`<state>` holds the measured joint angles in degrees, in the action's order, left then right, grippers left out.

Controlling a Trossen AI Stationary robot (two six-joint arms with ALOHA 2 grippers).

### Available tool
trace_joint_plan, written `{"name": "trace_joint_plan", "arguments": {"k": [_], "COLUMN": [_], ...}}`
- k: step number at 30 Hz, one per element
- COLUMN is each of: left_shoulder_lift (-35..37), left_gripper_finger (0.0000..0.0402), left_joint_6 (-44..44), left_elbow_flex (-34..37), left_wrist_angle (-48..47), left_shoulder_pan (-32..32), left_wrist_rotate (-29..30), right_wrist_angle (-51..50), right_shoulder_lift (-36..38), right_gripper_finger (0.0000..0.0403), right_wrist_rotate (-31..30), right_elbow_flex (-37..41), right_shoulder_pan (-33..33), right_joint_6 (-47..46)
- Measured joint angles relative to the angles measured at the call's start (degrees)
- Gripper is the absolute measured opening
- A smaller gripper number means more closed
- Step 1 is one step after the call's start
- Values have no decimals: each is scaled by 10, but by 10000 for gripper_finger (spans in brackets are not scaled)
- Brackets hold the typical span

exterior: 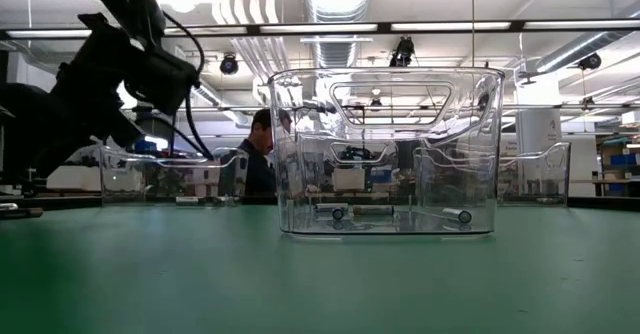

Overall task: Sort batteries
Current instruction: Put the silver battery into the top left transparent bin

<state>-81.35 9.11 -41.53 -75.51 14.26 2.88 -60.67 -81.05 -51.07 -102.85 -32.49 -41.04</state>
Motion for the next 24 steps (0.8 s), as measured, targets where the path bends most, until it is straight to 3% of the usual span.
{"name": "trace_joint_plan", "arguments": {"k": [8, 12, 24], "left_shoulder_lift": [-71, -99, -164], "left_gripper_finger": [327, 324, 320], "left_joint_6": [-6, -20, -24], "left_elbow_flex": [0, 2, 3], "left_wrist_angle": [0, 4, 6], "left_shoulder_pan": [19, 20, 31], "left_wrist_rotate": [-12, -48, -60], "right_wrist_angle": [1, 0, 0], "right_shoulder_lift": [-24, -37, -58], "right_gripper_finger": [201, 201, 203], "right_wrist_rotate": [0, 3, 5], "right_elbow_flex": [0, 0, 0], "right_shoulder_pan": [-9, -9, -21], "right_joint_6": [-30, -46, -80]}}
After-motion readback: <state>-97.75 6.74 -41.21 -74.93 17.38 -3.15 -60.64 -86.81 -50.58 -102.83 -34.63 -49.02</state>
